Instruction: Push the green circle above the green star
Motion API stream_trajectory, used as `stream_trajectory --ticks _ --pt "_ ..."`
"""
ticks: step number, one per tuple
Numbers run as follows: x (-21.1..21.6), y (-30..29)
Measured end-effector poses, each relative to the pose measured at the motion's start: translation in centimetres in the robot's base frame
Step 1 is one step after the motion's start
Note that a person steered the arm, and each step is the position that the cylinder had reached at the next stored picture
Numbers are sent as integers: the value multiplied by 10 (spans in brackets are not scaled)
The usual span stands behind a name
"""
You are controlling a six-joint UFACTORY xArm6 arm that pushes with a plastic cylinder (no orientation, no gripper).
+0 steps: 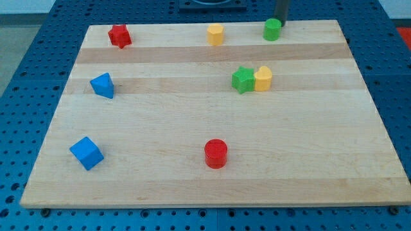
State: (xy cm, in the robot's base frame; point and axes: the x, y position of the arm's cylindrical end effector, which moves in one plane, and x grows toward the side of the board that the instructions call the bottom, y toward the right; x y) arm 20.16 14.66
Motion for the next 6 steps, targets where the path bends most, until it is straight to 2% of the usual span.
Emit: stream_trajectory --ticks 2,4,6 --pt "34 -9" --pt "59 16" --pt "49 7"
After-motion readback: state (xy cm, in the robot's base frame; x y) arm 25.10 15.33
